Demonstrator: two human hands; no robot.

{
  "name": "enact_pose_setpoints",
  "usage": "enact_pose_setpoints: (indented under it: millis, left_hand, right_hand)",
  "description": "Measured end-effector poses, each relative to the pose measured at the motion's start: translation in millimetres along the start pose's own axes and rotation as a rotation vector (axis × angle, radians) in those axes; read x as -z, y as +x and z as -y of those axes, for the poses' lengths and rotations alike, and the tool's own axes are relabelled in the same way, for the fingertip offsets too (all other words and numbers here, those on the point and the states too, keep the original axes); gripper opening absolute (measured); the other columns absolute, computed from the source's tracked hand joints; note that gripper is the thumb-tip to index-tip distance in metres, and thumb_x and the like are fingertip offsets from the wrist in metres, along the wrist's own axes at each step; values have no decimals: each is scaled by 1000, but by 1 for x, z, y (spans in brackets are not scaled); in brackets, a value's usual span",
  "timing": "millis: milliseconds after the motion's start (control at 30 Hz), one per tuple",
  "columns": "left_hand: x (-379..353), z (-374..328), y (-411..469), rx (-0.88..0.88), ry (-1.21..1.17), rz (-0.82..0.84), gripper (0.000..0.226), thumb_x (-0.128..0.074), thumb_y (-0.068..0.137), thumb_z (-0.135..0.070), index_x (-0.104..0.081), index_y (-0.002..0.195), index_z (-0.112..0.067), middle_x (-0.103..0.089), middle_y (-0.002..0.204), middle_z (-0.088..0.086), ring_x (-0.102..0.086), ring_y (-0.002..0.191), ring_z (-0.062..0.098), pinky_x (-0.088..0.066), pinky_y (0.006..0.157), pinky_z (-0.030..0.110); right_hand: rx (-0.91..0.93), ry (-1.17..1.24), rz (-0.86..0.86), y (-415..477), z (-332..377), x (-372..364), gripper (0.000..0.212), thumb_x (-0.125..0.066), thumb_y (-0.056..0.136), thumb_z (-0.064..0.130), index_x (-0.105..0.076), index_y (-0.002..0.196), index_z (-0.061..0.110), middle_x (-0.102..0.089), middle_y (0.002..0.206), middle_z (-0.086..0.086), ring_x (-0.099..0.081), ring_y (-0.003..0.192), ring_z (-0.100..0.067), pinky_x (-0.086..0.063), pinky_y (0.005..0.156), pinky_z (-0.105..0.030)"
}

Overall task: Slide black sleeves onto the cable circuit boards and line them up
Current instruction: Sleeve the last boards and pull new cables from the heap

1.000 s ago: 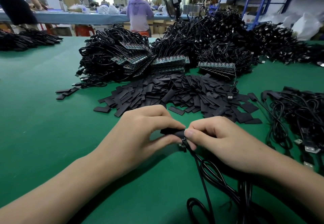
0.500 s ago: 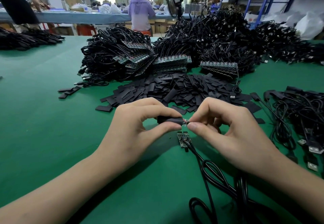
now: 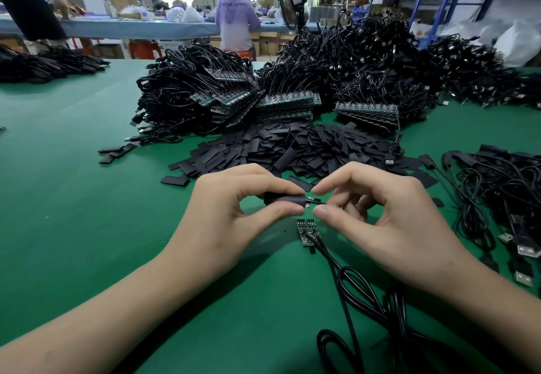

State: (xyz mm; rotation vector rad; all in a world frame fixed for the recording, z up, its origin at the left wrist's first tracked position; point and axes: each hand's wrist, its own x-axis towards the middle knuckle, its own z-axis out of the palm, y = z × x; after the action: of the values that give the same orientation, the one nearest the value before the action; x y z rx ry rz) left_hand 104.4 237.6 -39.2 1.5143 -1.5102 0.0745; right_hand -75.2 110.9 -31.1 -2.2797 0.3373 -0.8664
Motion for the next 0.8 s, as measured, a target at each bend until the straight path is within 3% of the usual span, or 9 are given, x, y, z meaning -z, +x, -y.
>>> enact_pose_setpoints:
  millis: [233,433,567,800]
  left_hand:
    - [0,-4,-2,-3,3,-3,19,-77,81,-35,-81,97,-24,-73,91,-15,-69,88,3,-48,82,13]
    - [-1,-4,-1,-27,5,25,19,-78,81,-32,-82,98,-23,-73,92,-15,-69,88,4,-50,82,15]
    - [-1,-4,0,-16,26,-14,20,-78,81,-33,-82,98,-23,-73,90,-13,-69,86,4,-51,80,17]
    - [-1,-6,0,-2,33,-20,20,-79,80,-31,-82,98,-22,-73,90,-12,-68,86,4,-50,81,17]
  right_hand:
    - [37,-70,-48,-2,1,-2,2,-79,83,27,-77,83,27,-66,67,15,-55,58,-21,-47,58,-41]
    - [106,-175,-65,-2,3,-3,5,-83,85,22,-78,85,23,-62,70,27,-60,66,-4,-43,61,-16]
    - [49,-141,-84,-1,2,-2,6,-82,82,28,-78,87,30,-70,71,18,-60,63,-15,-46,60,-21]
    - [35,-142,-81,-1,3,-2,9,-84,83,21,-78,81,28,-61,64,25,-58,61,-10,-42,60,-16]
